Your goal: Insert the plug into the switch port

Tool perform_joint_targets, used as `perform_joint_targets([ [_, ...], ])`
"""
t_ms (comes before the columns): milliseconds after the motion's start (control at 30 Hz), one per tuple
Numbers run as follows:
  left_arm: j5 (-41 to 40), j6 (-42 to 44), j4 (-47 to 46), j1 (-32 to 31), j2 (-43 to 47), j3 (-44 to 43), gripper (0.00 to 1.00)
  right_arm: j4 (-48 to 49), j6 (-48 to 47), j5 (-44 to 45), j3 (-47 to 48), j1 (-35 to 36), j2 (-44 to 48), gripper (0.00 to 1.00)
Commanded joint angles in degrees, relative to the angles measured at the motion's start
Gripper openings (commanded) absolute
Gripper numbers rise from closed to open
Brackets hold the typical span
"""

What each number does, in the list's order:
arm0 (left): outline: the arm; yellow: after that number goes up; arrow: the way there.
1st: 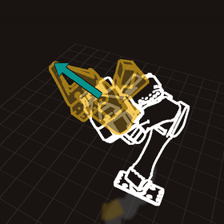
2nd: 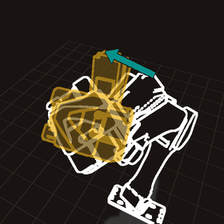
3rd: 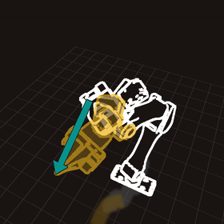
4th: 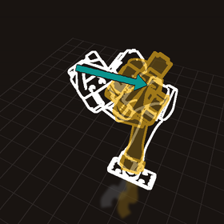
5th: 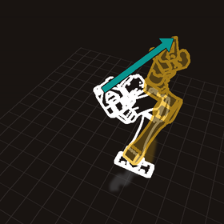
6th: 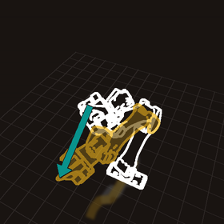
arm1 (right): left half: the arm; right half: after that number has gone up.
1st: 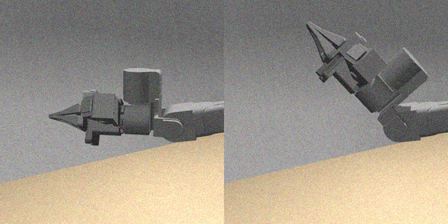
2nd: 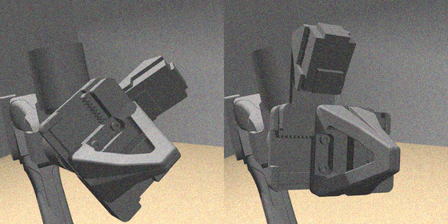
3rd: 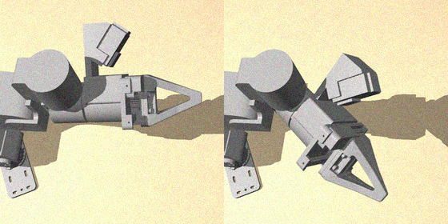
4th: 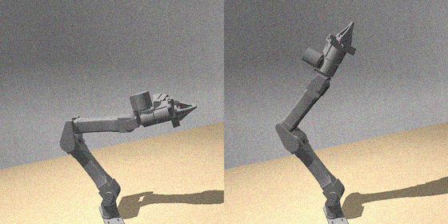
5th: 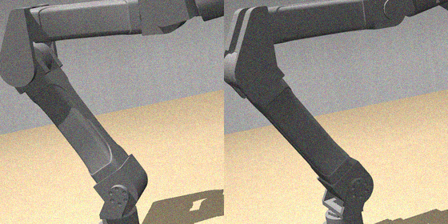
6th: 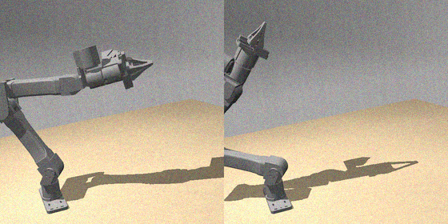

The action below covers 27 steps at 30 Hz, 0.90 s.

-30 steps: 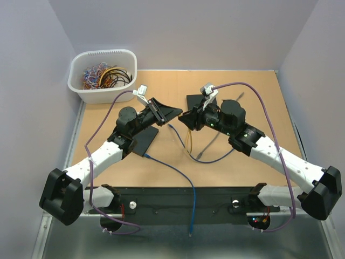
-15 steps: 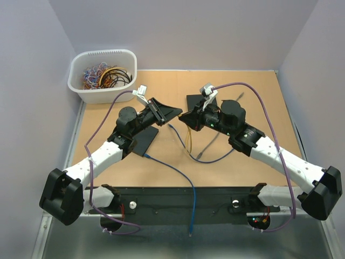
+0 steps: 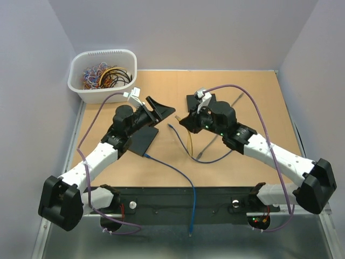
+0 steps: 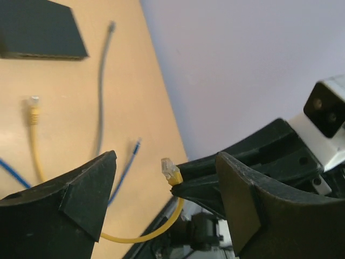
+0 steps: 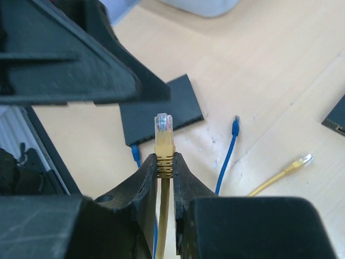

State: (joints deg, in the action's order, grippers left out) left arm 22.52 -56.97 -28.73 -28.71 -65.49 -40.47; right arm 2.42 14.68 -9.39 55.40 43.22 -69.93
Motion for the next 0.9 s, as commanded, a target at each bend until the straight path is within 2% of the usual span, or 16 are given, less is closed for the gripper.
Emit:
perform_joint_targets([
  [0, -5.11, 8.17, 9.46, 5.75, 4.41, -1.98, 0.87, -1.97, -1.93, 0.34, 3.31, 0.28, -4.15, 0.01],
  [100, -8.36, 12.57, 17.45, 10.23, 6.08, -1.72, 0.87, -2.15, -1.85, -2.82, 4.72, 0.37, -8.55, 0.00],
  [333, -14.96, 18.03, 22.66, 19.11, 8.98, 1.35, 0.87, -1.89, -2.11, -2.65, 7.62, 4.06, -19.18, 0.00],
  [667, -19.62, 17.07, 19.59, 22.20, 3.01, 7.41, 0.86, 7.76, -0.27, -3.09, 2.36, 9.59, -27.45, 0.00],
  [867, -17.69, 15.14, 13.53, 23.61, 0.73, 12.07, 0.85, 17.43, 1.32, -3.09, -2.66, 10.30, -28.42, 0.00],
])
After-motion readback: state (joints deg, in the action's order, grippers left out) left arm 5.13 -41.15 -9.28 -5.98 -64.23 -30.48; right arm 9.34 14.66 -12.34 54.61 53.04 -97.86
